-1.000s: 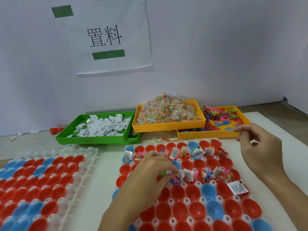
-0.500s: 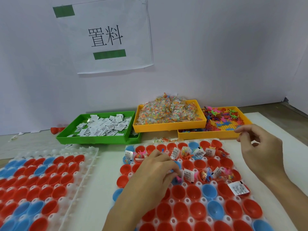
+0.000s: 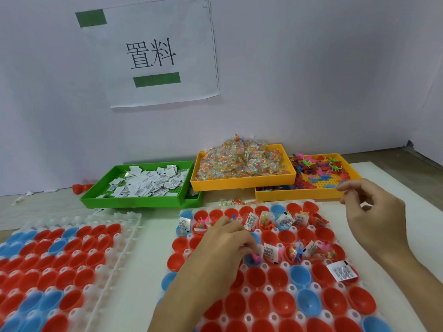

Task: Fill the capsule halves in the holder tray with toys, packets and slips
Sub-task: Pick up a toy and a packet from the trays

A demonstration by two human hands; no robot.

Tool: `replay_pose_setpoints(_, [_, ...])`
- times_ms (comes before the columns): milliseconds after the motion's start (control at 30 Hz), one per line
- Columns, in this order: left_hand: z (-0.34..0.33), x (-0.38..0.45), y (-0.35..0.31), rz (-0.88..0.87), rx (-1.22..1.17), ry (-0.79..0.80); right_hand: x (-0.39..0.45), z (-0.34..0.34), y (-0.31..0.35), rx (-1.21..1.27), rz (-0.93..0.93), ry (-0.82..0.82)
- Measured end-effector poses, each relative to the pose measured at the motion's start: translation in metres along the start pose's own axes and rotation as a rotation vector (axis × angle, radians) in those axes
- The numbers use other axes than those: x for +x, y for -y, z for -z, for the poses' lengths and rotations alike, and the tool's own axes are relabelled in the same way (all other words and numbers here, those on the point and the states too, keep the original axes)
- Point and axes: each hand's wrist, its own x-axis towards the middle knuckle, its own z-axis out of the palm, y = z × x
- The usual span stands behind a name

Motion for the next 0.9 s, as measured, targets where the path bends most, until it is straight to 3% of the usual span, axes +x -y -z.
replay_pose_setpoints(500, [0.006,-0.010,0.001,0.027,-0.011,-0.021,0.001,0.000,-0.004,0.007,-0.014,-0.004])
replay_pose_setpoints(667, [0.018,0.002,0.009,0.080,-0.023,-0.190,0.001,0.001,-0.007,0.014,-0.035,-0.016])
replay_pose_setpoints(900, [0.043,0.094,0.044,0.335,-0.012,-0.400,0.003,0.004,-0.011,0.036,-0.067,-0.034])
